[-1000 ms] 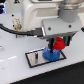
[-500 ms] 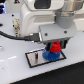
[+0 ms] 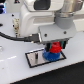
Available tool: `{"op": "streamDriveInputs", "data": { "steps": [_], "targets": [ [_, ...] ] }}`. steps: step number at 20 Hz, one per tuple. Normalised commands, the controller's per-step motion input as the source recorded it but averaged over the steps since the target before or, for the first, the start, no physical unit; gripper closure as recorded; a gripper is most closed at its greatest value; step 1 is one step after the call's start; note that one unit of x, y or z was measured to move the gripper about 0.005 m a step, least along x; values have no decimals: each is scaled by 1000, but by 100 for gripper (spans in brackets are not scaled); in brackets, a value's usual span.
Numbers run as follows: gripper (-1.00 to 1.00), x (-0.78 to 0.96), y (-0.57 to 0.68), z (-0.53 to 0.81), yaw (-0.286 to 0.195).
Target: Insert the blue gear onto the right peg, followed by the red gear
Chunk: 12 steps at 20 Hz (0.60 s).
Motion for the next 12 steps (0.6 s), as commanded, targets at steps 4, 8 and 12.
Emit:
{"op": "streamDriveInputs", "data": {
  "steps": [4,8,12],
  "targets": [
    [100,18,-43,186,0],
    [100,5,-80,109,0],
    [100,29,-172,20,0]
  ]
}}
